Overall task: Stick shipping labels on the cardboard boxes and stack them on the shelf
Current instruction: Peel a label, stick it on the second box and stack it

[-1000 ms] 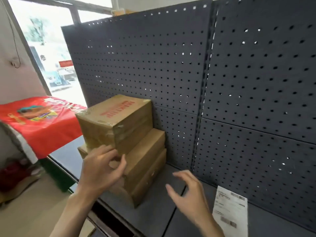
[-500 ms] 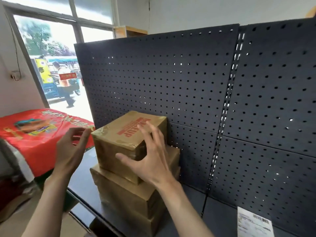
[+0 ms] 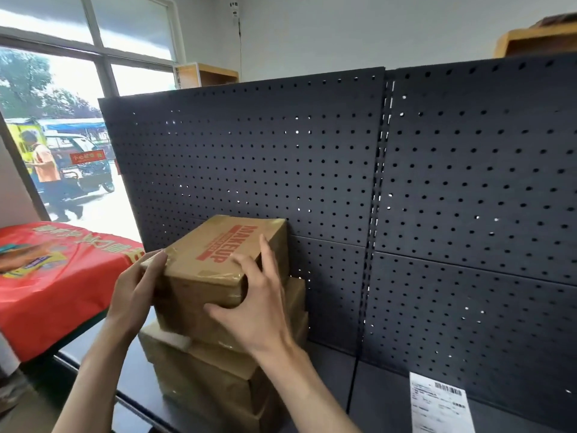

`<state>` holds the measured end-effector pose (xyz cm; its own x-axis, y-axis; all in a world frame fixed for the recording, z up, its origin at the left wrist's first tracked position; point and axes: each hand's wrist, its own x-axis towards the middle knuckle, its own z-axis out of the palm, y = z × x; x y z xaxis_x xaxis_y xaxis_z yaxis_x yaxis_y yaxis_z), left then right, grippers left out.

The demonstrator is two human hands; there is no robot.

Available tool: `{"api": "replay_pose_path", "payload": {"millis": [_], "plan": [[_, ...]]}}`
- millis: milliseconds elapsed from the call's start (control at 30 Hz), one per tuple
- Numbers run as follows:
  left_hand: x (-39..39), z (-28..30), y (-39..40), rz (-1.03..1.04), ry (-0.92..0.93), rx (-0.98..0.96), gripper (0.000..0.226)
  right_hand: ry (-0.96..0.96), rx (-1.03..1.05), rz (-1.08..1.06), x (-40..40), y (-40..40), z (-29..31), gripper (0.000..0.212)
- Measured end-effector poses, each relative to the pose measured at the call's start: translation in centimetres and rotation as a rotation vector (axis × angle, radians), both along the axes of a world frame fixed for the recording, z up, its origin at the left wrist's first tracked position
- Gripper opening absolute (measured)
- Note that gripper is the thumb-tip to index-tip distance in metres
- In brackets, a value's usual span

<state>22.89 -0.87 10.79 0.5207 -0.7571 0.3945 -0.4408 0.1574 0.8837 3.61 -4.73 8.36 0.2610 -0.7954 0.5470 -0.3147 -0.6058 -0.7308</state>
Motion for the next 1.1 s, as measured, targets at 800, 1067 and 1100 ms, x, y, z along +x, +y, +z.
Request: {"api": "replay_pose_path", "payload": {"millis": [800,1067,1100], "plan": [[-47.4,-12.4,7.6,-0.617,-0.036,0.188,0.044,0.283,0.208,-0.357,-52.0,14.4,-8.1,0.073],[-52.5,-16.8,7.9,-0.645,-0.025,0.281,0.041,0.302,0.302,-0.389,-56.9,15.2,-12.1,0.071],[-52.8,-17.2,7.9,-0.639,-0.022,0.288,0.04,0.307,0.302,-0.387,-57.1,15.1,-12.5,0.071]]}}
